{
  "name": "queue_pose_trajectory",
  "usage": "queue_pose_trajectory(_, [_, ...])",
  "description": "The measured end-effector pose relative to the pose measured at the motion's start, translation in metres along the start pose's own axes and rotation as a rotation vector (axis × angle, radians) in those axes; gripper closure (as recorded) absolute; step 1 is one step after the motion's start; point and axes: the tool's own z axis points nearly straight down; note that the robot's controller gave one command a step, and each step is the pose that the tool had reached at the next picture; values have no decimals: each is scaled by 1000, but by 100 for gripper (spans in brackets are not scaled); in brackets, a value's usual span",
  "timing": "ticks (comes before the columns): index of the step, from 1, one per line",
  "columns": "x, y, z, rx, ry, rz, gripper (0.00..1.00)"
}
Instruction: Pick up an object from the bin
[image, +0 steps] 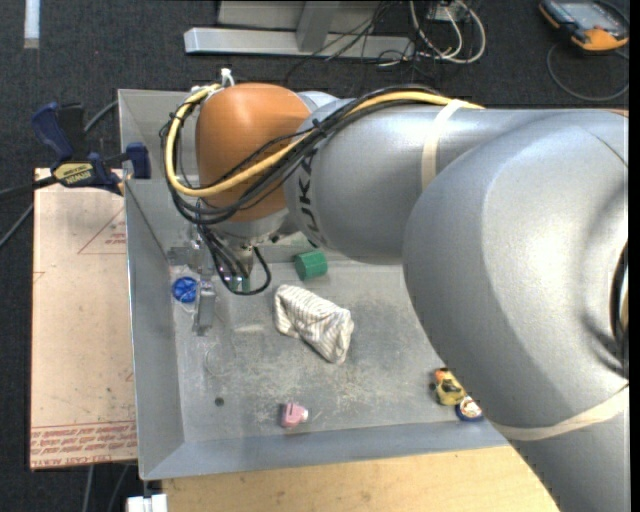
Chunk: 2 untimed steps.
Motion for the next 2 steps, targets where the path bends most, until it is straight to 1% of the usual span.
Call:
queue_pose_trajectory(1, [15,1,69,-2,-5,95,0])
queue_pose_trajectory(2, [7,2,68,-3,-4,-119,100])
